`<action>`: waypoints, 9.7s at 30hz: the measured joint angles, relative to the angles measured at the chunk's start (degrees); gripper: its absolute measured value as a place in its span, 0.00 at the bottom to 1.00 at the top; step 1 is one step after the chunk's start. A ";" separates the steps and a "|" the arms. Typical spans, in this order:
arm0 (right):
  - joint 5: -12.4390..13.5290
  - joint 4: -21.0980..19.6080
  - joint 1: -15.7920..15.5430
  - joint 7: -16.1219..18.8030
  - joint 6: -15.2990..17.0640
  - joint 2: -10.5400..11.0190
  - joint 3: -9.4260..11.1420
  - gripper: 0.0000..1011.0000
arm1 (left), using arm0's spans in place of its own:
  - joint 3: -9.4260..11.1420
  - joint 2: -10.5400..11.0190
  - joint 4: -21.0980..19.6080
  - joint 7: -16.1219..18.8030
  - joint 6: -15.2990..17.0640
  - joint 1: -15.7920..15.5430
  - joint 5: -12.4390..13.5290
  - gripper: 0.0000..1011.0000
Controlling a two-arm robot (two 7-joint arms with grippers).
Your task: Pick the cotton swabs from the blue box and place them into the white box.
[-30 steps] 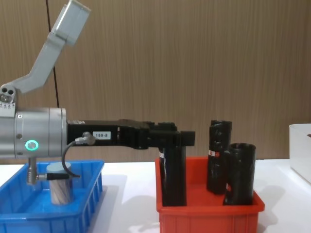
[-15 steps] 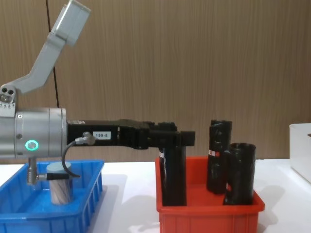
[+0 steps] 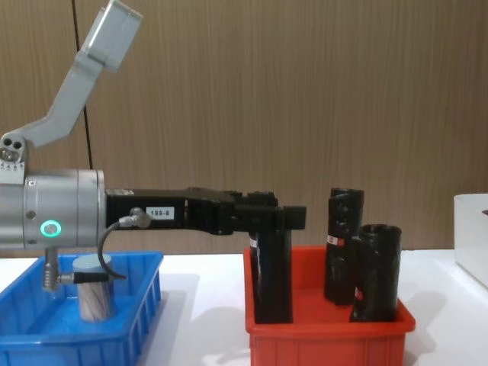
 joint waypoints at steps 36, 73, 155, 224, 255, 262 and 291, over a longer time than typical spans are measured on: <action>2.37 -25.32 -17.80 -4.48 2.03 -0.41 -1.20 0.99 | 2.67 0.98 -9.70 25.37 -4.40 7.56 5.22 0.99; 4.88 -53.16 -37.36 -9.36 4.24 -0.84 -2.47 0.99 | 5.51 2.03 -20.08 52.62 -9.17 15.65 10.82 0.99; 6.60 -71.67 -49.48 -7.39 8.76 -0.49 -2.93 0.99 | 5.86 2.13 -21.48 56.50 -9.83 16.79 11.51 0.99; 5.57 -43.26 -28.48 9.72 15.09 -7.23 -4.68 0.91 | 5.86 2.13 -21.48 56.50 -9.83 16.79 11.52 0.99; 9.12 -49.10 -29.90 9.90 16.06 -5.67 -3.77 0.45 | 5.86 2.13 -21.48 56.50 -9.83 16.79 11.52 0.99; 10.01 -52.35 -29.34 8.10 15.77 -4.76 -2.44 0.41 | 5.86 2.13 -21.48 56.50 -9.83 16.79 11.52 0.99; 4.09 -47.51 -19.20 -2.83 13.13 -1.24 3.47 0.38 | 5.86 2.14 -21.48 56.50 -9.82 16.79 11.51 0.99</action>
